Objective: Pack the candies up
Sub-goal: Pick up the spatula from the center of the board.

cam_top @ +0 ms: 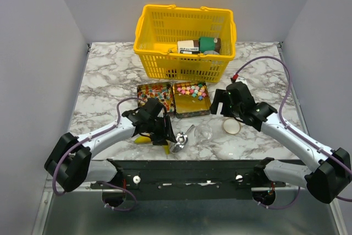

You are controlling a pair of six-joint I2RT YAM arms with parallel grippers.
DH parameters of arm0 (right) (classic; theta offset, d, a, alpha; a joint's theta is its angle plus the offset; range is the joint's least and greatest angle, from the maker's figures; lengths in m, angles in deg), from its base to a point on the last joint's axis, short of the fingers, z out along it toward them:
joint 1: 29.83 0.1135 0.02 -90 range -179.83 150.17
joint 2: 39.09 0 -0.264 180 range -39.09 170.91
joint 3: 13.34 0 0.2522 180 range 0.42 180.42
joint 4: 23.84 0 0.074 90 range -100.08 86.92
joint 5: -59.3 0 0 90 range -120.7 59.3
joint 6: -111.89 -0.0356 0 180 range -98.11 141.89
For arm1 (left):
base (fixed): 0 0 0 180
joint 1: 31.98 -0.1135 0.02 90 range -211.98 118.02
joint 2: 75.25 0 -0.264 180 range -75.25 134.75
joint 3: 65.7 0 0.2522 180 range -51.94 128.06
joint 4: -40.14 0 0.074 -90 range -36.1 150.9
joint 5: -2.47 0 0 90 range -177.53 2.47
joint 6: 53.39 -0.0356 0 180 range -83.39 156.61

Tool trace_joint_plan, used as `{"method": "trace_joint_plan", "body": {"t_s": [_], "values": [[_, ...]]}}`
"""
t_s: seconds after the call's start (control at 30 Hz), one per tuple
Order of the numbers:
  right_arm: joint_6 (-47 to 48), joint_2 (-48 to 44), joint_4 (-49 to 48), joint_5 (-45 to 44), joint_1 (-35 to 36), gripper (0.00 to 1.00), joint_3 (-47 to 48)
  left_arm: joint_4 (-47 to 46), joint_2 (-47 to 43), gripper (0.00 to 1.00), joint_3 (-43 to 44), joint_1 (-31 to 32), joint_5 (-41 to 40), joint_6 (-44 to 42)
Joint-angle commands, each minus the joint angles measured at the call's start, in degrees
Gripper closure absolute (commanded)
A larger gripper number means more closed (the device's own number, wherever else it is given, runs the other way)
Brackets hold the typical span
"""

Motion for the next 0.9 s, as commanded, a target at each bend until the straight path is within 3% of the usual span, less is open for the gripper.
{"method": "trace_joint_plan", "body": {"t_s": [0.0, 0.13, 0.2, 0.37, 0.53, 0.73, 0.87], "values": [[1.13, -0.04, 0.74, -0.25, -0.36, 0.05, 1.18, -0.8, 3.11, 0.38, 2.22, 1.36, 0.32, -0.93], [0.78, -0.57, 0.65, -0.51, -0.27, 0.05, 0.56, -0.8, 4.96, 0.42, 3.45, 2.33, 0.15, -1.72], [0.6, -1.09, 0.74, -0.52, -0.36, 0.05, 0.12, -0.19, 5.84, 0.49, 4.15, 2.59, 0.06, -2.25], [0.51, -2.15, 0.83, -0.6, -0.36, 0.05, -0.41, 4.02, 6.19, 0.79, 7.74, 2.86, -4.23, -4.18], [1.21, -2.5, 0.92, 0.45, -0.27, 0.05, -0.23, 6.58, 7.07, 0.99, 10.92, 2.86, -9.34, -6.11], [6.82, -1.98, -0.22, 7.03, -0.27, 0.05, 1.78, 9.56, 6.72, 1.0, 15.04, 2.85, -9.61, -9.97], [14.38, -3.2, -3.12, 17.48, -0.27, 0.05, 2.93, 17.89, 4.44, 1.0, 19.96, 2.77, -10.57, -16.39]]}}
